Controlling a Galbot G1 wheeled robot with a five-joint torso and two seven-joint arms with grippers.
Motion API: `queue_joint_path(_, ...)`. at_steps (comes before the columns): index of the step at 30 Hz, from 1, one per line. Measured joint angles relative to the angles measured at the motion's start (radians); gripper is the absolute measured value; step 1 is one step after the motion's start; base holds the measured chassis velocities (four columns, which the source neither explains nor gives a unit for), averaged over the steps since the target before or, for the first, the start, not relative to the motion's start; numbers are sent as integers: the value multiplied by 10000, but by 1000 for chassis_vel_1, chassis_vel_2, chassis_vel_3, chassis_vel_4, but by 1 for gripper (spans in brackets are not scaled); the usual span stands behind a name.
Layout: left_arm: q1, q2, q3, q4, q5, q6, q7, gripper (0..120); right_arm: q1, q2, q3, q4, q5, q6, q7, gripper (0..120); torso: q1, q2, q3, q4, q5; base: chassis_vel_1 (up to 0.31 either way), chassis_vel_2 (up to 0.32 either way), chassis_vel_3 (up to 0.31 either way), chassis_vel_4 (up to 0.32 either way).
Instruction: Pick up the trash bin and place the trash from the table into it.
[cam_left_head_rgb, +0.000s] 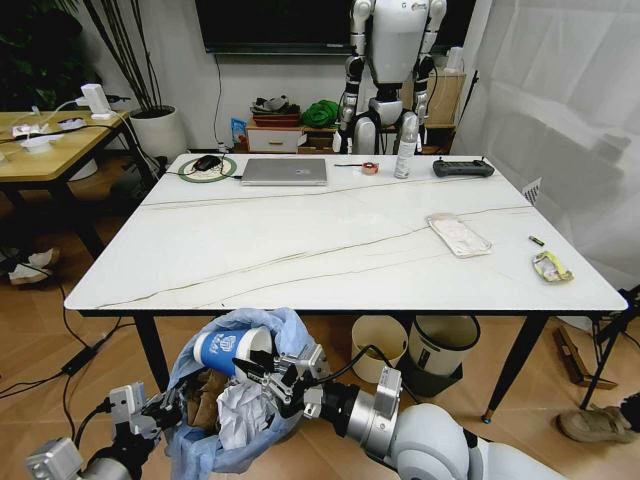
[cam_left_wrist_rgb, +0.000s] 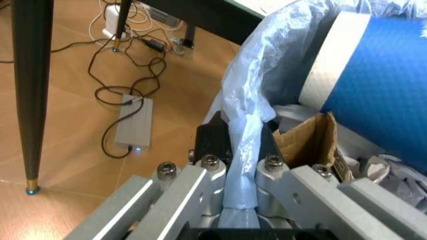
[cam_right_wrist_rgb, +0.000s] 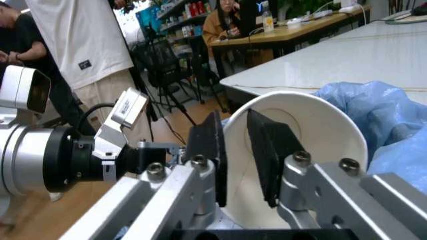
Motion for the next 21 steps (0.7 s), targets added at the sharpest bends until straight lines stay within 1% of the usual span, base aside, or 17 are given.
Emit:
queue_joint_path(1, 0, -11, 0, -2, 3, 0, 0, 0, -1, -4, -3, 0, -31, 38, 10, 21, 0, 0, 0, 0, 0, 0, 0, 0, 0)
queue_joint_path(2, 0, -11, 0, -2, 3, 0, 0, 0, -1, -4, -3, 0, -31, 38, 10, 21, 0, 0, 0, 0, 0, 0, 0, 0, 0)
queue_joint_path(8, -29, 11, -1, 41, 25, 0, 0, 0, 49, -93, 81, 19, -123, 174, 217, 46, 0, 0, 0, 0, 1, 0, 0, 0, 0)
queue_joint_path(11, -56, 17, 5, 77, 31, 2, 0, 0, 68, -142, 120, 85, -117, 178, 332, 53, 0, 0, 0, 0, 1, 0, 0, 0, 0)
queue_joint_path(13, -76, 22, 11, 111, 40, 4, 0, 0, 86, -193, 136, 152, -104, 178, 424, 62, 0, 0, 0, 0, 0, 0, 0, 0, 0)
queue_joint_path(15, -117, 35, 11, 168, 47, 4, 0, 0, 89, -292, 166, 271, -73, 178, 564, 73, 0, 0, 0, 0, 0, 0, 0, 0, 0)
queue_joint_path(17, -118, 36, 12, 169, 47, 4, 0, 0, 89, -297, 167, 275, -72, 178, 568, 73, 0, 0, 0, 1, 0, 0, 0, 0, 0)
queue_joint_path(18, -139, 49, 12, 189, 46, 5, 0, 0, 74, -364, 186, 329, -67, 176, 627, 80, 0, 0, 0, 0, 0, 0, 0, 0, 0)
queue_joint_path(19, -158, 57, 11, 203, 43, 5, 0, 0, 62, -399, 196, 357, -59, 173, 679, 83, 0, 0, 0, 0, 1, 0, 0, 0, 0)
queue_joint_path(21, -190, 63, 9, 219, 37, 5, 0, 0, 57, -420, 269, 397, -56, 173, 908, 93, 0, 0, 0, 0, 1, 0, 0, 0, 0)
